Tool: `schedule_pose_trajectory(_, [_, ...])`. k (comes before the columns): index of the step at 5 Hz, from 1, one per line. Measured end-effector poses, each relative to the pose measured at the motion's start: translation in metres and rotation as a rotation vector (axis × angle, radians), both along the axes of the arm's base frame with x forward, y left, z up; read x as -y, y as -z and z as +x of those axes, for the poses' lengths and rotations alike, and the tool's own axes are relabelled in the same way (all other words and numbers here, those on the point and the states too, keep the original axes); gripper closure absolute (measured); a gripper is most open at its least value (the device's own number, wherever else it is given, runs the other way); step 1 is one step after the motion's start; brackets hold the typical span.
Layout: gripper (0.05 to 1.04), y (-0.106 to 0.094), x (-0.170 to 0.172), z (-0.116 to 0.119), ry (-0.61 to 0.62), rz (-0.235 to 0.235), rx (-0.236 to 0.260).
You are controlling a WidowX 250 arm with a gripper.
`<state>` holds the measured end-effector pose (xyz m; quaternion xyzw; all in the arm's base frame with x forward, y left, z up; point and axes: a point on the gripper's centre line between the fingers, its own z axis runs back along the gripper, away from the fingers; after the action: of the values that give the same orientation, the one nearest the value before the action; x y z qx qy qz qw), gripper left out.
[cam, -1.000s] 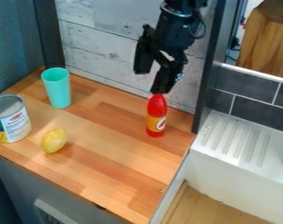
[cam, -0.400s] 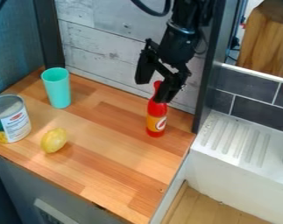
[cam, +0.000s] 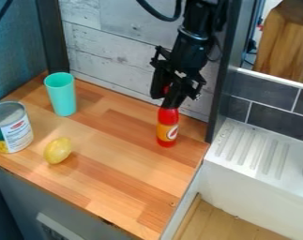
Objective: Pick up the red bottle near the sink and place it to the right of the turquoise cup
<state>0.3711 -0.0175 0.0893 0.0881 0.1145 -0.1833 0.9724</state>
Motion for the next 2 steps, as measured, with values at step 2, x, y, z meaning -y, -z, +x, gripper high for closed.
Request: schedule_pose_trajectory(2, [0.737,-0.0027,-0.0118,-0.0033,-0.054,-0.073,0.023])
